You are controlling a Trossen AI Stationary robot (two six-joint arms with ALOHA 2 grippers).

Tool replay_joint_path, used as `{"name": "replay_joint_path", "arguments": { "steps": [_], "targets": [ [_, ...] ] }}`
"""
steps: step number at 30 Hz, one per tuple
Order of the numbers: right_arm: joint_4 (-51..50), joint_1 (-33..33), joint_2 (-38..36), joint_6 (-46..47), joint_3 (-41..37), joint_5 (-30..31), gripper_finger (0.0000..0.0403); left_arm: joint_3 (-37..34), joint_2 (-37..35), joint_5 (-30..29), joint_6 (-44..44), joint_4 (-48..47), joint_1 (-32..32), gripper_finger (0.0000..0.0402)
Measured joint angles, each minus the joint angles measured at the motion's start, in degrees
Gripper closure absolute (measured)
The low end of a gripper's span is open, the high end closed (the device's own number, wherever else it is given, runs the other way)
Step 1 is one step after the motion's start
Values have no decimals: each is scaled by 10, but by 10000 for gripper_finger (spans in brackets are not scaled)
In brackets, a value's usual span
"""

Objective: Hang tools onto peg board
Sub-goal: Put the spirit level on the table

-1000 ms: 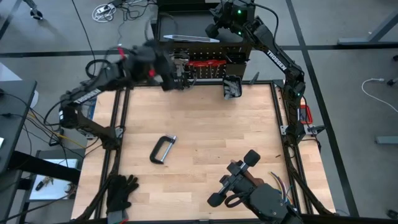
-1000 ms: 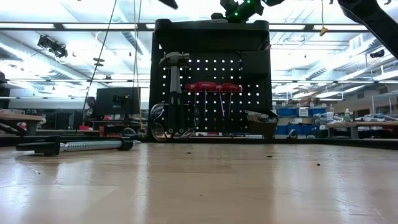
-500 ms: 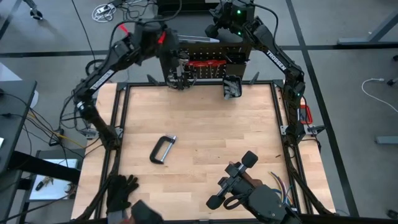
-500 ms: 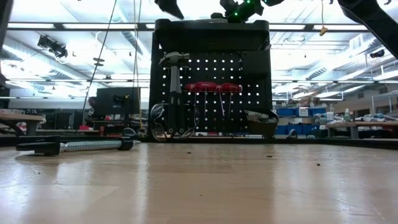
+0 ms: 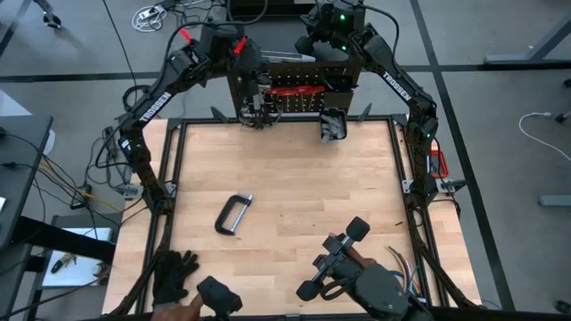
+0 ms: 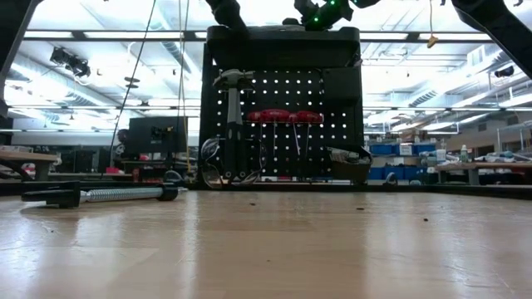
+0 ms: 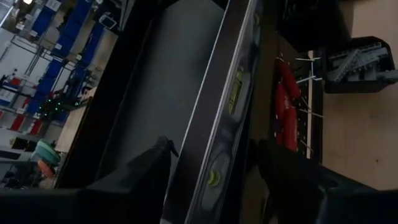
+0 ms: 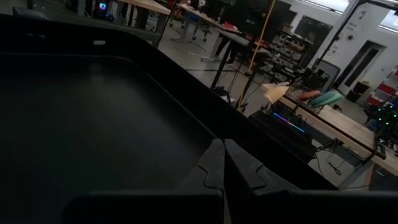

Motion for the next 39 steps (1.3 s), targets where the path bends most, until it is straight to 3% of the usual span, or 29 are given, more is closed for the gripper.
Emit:
{"name": "replay_joint_path", "arguments": {
  "steps": [20, 31, 35, 39],
  "targets": [
    [-3, 0, 1, 14, 0, -2, 394, 30, -17, 49, -11, -1, 12, 165],
    [-2, 1, 1, 15, 0, -2, 394, 31, 14, 76, -26, -3, 45, 167],
    [-1, 1, 1, 14, 0, -2, 394, 32, 19, 100, -28, -8, 58, 192],
    [3, 1, 1, 12, -1, -3, 394, 32, 20, 103, -14, -15, 58, 253]
  ]
}}
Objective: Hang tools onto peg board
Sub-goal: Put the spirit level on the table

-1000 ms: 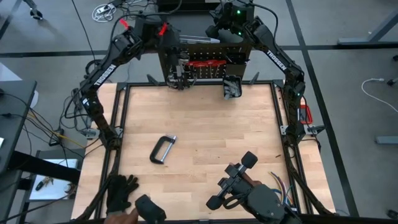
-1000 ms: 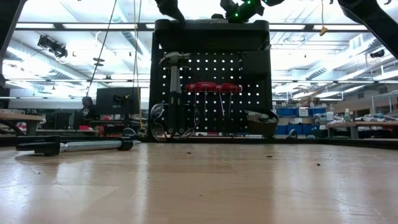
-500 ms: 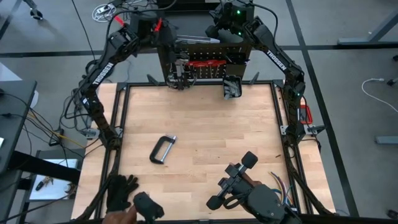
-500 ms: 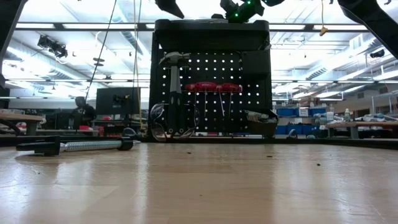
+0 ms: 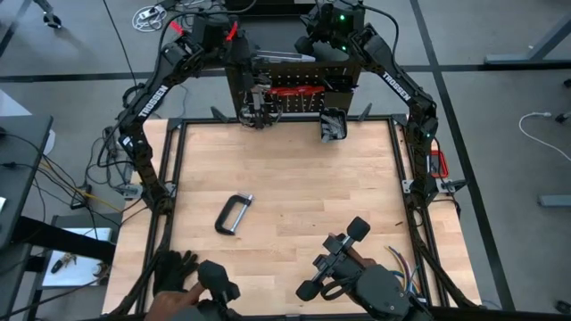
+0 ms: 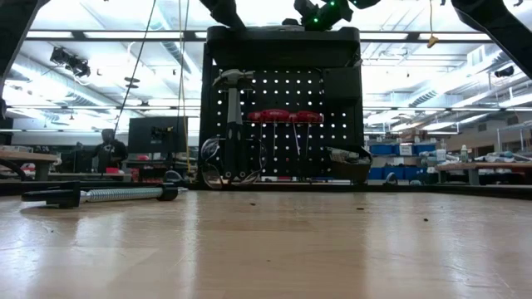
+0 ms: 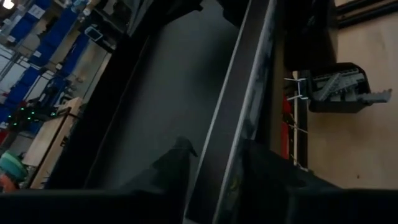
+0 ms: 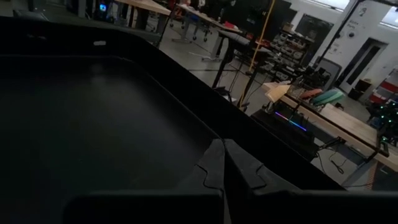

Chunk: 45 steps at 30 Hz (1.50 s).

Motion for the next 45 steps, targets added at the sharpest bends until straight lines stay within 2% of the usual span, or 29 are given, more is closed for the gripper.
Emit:
{"name": "replay_joint_path", "arguments": {
  "steps": [4, 8, 19, 26, 29, 33, 40, 45],
  "targets": [
    [10, 0, 0, 2, 0, -11, 394, 0, 0, -2, 16, -12, 0, 323],
    [14, 0, 0, 5, 0, -12, 394, 0, 0, -8, 43, -27, -2, 363],
    [20, 1, -4, -15, 0, -6, 390, 32, 4, -24, 40, -45, -15, 364],
    [9, 5, -44, -101, 0, -5, 340, 28, 4, -14, 34, -39, -16, 364],
    [2, 2, -64, -97, 0, -33, 317, 28, 4, -15, 33, -38, -16, 365],
    [-9, 2, -82, -100, 0, -40, 297, 28, 4, -12, 30, -37, -15, 373],
    [-57, 9, -111, -133, -1, -72, 293, 28, 4, -15, 22, -31, -14, 376],
    [-161, 20, -137, -205, -1, -161, 292, 28, 4, -10, 29, -26, -15, 376]
  ]
}}
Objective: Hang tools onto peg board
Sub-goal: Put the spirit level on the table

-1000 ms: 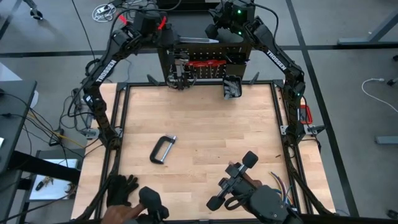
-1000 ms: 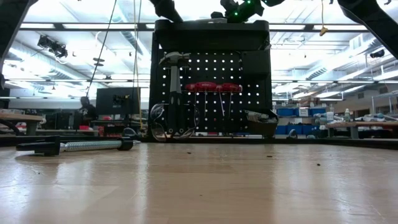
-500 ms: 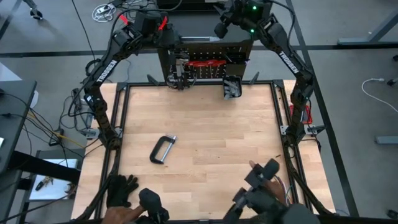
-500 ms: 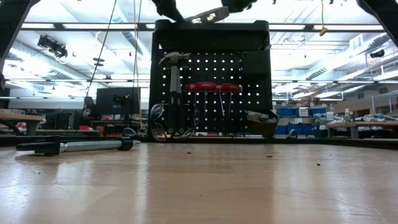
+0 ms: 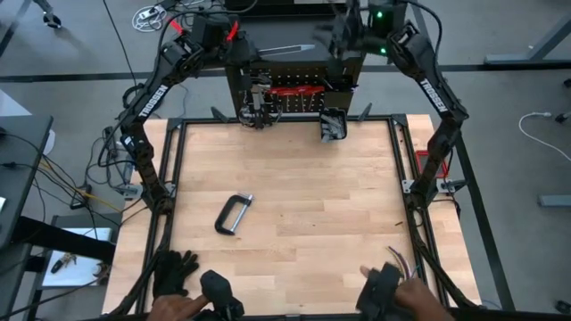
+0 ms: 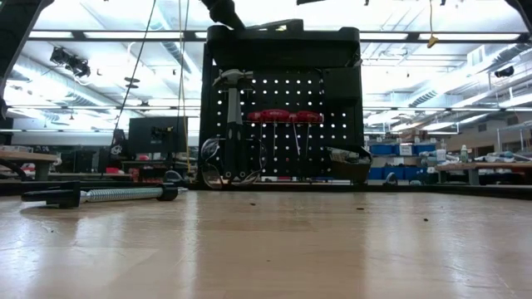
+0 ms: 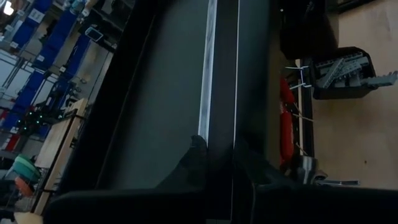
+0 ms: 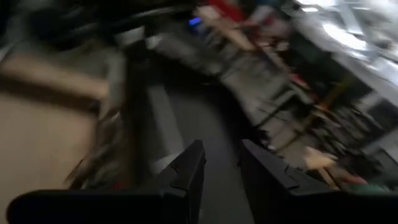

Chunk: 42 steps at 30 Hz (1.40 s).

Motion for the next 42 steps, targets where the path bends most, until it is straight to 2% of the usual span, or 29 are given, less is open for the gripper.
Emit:
{"name": "replay_joint_path", "arguments": {
  "steps": [3, 5, 7, 11, 23, 30, 33, 36, 39, 42],
  "targets": [
    [-73, 19, -5, -72, 0, 6, 292, 0, 0, 5, 4, 7, -1, 376],
    [-99, 31, -2, -104, 0, 51, 292, 0, 0, 10, 8, 11, -4, 376],
    [-99, 41, 0, -122, -1, 93, 291, 0, 0, 14, 10, 22, -7, 377],
    [-81, 46, -3, -122, 0, 122, 280, 3, 0, 17, 12, 40, -16, 377],
    [-107, 86, -39, -110, 1, 128, 261, 30, -14, 35, 33, 54, -59, 378],
    [-110, 126, -45, -86, 1, 104, 262, 30, -16, 33, 23, 48, -106, 378],
    [-117, 140, -47, -90, 2, 121, 286, 30, -19, 23, 20, 50, -124, 378],
    [-136, 153, -47, -94, 2, 129, 344, 30, -22, -2, 19, 39, -138, 378],
    [-140, 161, -49, -92, 2, 136, 342, 30, -22, -13, 10, 37, -146, 377],
    [-144, 174, -50, -88, 2, 153, 342, 30, -22, -21, 0, 33, -154, 356]
  ]
}}
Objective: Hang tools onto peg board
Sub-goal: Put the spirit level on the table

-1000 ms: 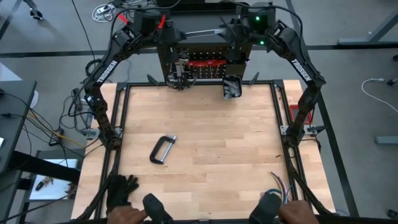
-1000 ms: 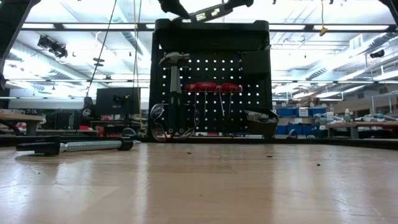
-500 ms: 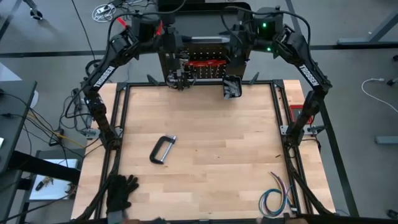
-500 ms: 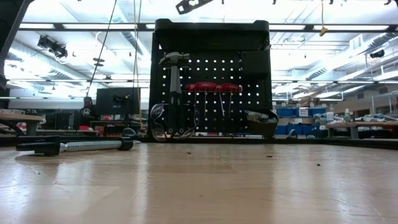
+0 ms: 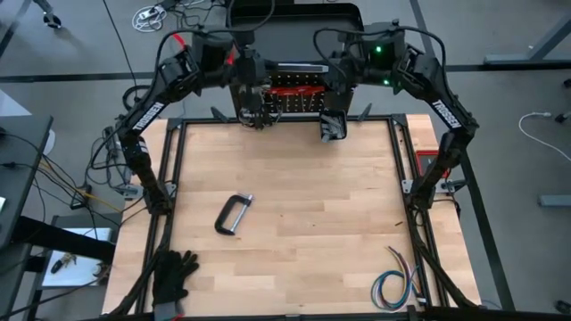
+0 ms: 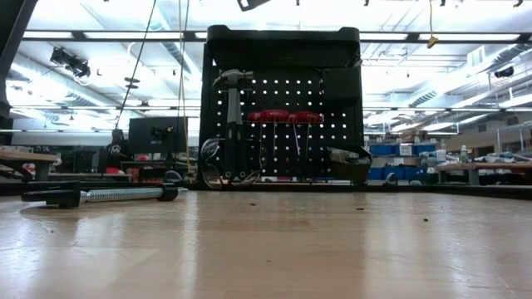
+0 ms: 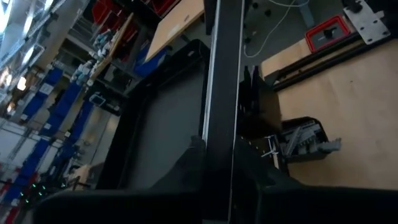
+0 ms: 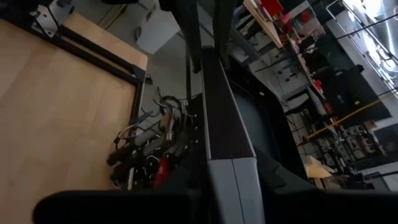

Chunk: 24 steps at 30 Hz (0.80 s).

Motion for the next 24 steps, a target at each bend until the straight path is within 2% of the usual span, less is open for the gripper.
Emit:
{"name": "replay_joint_path", "arguments": {
  "steps": [5, 9, 15, 19, 24],
  "targets": [
    [-2, 21, -4, 12, -1, 19, 342, 0, 0, -25, -39, 0, -15, 291],
    [-23, 36, -8, 23, -2, 25, 342, 0, 1, -76, -66, -19, -39, 220],
    [-68, 66, -13, 61, -1, 81, 342, 0, 1, -166, -93, -77, -109, 131],
    [-132, 82, -19, 132, -1, 84, 342, 0, 1, -185, -135, -119, -164, 116],
    [-204, 113, -20, 228, -1, 52, 342, -19, 0, -198, -191, -150, -238, 134]
  ]
}}
